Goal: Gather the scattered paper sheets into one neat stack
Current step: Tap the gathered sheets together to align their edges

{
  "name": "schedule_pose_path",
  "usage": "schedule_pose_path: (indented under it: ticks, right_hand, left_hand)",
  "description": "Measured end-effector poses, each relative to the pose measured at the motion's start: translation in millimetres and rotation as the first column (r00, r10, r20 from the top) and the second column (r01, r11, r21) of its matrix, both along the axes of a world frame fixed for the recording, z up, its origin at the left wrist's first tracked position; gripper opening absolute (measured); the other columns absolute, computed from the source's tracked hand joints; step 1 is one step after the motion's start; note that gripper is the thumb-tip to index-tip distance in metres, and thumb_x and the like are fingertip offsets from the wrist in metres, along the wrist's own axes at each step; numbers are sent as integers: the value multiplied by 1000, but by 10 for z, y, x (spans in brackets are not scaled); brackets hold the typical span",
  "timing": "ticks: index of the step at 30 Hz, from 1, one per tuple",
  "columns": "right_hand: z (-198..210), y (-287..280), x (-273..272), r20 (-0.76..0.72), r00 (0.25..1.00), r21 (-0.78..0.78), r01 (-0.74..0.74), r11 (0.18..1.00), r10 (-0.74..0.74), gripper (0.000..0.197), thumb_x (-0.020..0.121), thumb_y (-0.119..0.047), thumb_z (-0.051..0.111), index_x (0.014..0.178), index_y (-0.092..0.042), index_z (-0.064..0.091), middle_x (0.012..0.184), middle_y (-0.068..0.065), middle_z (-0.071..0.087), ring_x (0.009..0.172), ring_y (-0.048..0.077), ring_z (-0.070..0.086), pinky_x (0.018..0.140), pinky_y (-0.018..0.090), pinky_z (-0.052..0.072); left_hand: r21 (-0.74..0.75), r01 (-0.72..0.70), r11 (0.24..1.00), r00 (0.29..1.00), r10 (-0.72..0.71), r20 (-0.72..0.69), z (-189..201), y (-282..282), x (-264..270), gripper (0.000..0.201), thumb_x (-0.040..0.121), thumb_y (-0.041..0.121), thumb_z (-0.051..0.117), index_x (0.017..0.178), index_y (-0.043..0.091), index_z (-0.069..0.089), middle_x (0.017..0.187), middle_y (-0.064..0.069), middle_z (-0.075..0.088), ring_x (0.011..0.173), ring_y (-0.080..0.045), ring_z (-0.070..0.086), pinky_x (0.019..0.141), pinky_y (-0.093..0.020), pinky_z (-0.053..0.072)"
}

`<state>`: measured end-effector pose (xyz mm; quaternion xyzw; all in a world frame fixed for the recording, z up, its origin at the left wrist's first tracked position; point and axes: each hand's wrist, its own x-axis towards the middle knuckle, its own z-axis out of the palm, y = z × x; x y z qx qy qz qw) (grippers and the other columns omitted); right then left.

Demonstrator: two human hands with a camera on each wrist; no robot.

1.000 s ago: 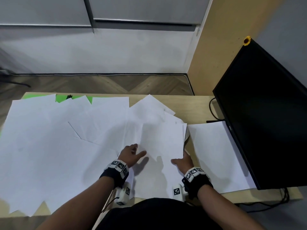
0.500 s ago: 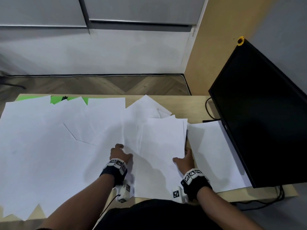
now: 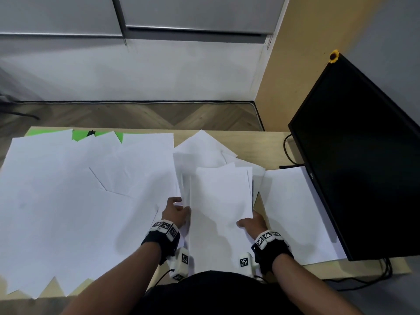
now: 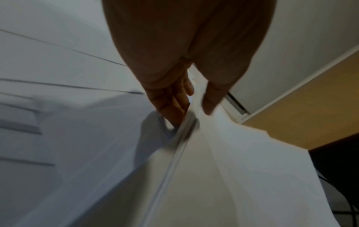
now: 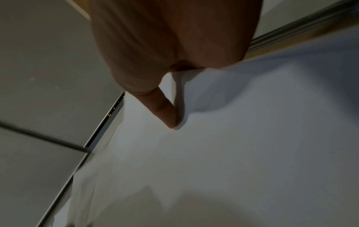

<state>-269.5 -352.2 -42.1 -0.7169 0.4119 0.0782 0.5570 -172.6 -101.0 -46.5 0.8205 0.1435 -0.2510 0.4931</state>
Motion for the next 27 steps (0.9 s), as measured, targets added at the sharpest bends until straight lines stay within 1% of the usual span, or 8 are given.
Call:
schedule_pose_path:
  ticks: [3,6,10,13,16,20,25,27]
  right_hand:
    - [15,-48,-28,59,994,41,94,995,-97,35,65,7,71,95,-9,69,85,4,71,81,24,64,78,33,52]
    - [32,-75,-60,118,982,48,144,988,-149,46,55,0,70,97,-16,68,86,2,73,77,23,65,79,32,53]
    - [23,-25,-32,17,997,14,70,997,-70,43,57,-2,65,99,-11,68,87,1,70,76,20,62,74,26,49]
    - [-161,15,24,-37,999,-58,-24,998,22,56,52,-13,62,108,-19,62,97,-4,70,88,22,66,86,32,55]
    - [-61,162,64,-74,985,-64,-161,985,156,52,62,-11,68,112,-19,61,102,-2,70,94,20,67,88,31,55]
    - [38,230,79,-79,972,-54,-226,973,221,45,70,-9,69,113,-19,60,104,0,69,95,19,66,80,23,50]
    - [206,174,22,41,998,-64,-36,997,38,33,57,-9,73,89,-12,68,86,4,73,78,21,68,72,34,57]
    - [274,161,44,169,984,22,58,998,-61,45,59,5,70,100,-13,64,90,7,73,77,23,68,67,34,57]
  left_hand:
    - [115,66,991,996,-72,50,14,12,-28,34,94,18,44,127,24,50,98,-15,70,83,-29,64,77,-31,48]
    - [157,137,978,989,-144,35,26,51,-69,37,97,14,41,131,21,51,101,-13,68,83,-25,59,77,-26,41]
    - [157,229,961,973,-224,-47,54,72,-96,25,92,15,41,107,28,56,101,-11,67,93,-29,61,86,-32,48]
    - [161,221,962,975,-217,-42,128,32,-126,9,94,30,47,97,25,55,99,-6,65,92,-26,59,87,-32,47]
    - [150,222,963,975,-220,-34,167,-60,-187,40,86,40,67,115,19,48,106,2,59,99,-23,58,83,-27,41]
    - [121,183,976,982,-187,24,174,-152,-219,46,81,19,65,124,19,46,115,-2,66,93,-23,61,79,-27,42]
    - [-17,208,978,975,-206,78,315,-130,-106,29,78,13,60,103,23,48,93,0,70,82,-24,65,76,-32,50]
    - [-70,226,972,967,-215,138,432,-96,-40,30,72,12,58,99,21,51,86,-3,67,79,-24,64,73,-33,52]
